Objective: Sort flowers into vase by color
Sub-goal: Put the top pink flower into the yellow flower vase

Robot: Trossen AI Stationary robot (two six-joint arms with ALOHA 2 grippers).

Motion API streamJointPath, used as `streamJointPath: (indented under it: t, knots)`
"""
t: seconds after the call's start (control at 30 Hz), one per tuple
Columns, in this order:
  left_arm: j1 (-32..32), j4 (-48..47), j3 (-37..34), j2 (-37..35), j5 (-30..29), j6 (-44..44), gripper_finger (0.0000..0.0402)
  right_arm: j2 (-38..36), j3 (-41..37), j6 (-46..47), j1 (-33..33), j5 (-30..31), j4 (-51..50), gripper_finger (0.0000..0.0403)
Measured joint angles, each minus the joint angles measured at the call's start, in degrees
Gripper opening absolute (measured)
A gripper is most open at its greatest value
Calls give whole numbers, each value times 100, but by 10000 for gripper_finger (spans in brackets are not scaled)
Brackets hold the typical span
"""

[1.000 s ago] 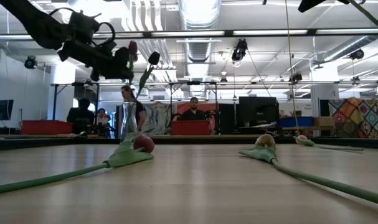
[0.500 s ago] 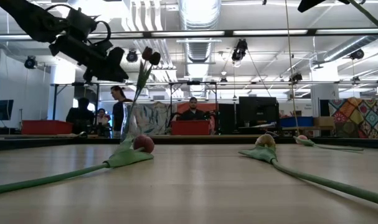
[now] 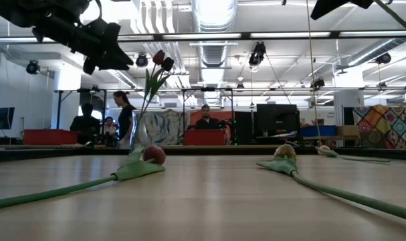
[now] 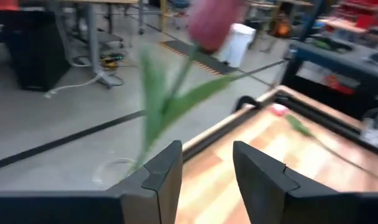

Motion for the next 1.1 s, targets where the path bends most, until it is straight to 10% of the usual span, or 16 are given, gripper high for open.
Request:
streamJointPath:
  t: [0.5, 1.1]
  knots:
    - [-1554, 1930, -785, 115, -210, -993, 6, 23, -112, -2436, -2010, -1834, 1028, 9]
    - [-2819, 1950, -453, 203, -893, -1147, 0, 295, -2265, -2430, -4989, -3181, 1527, 33]
